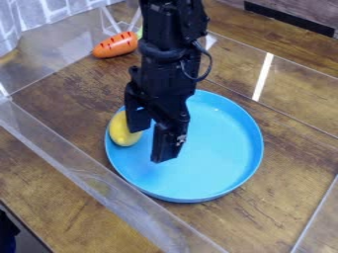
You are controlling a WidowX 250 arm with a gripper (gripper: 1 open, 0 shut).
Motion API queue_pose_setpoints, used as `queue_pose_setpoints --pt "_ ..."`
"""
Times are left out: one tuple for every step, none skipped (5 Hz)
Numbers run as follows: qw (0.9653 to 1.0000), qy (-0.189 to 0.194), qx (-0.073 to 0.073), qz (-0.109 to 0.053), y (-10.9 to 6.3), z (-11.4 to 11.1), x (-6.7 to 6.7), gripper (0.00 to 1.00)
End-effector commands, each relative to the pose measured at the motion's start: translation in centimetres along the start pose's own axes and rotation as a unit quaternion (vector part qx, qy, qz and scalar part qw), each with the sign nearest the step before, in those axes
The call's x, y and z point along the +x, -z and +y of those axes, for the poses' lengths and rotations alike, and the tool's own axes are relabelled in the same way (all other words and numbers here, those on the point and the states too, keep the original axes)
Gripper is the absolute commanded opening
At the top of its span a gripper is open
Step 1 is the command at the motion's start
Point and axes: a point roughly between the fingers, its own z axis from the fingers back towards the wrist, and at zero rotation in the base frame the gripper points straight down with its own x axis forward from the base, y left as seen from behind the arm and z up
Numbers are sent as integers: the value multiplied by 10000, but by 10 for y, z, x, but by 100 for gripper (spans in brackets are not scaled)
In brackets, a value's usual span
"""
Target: Remove the lemon from the blue tray and put it on the table
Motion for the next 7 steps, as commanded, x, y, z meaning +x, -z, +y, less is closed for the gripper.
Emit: queue_pose_setpoints --pt "9997 6 92 -233 -14 19 11 100" --pt "9996 60 93 -259 -10 37 8 100" --pt "9992 65 131 -371 -10 53 4 100" --pt "9988 -143 137 -449 -13 57 2 100" --pt "9983 -316 133 -467 -9 60 4 100" --pt "9977 -470 133 -474 -5 63 6 100" --pt "9970 -588 131 -480 -1 67 3 0"
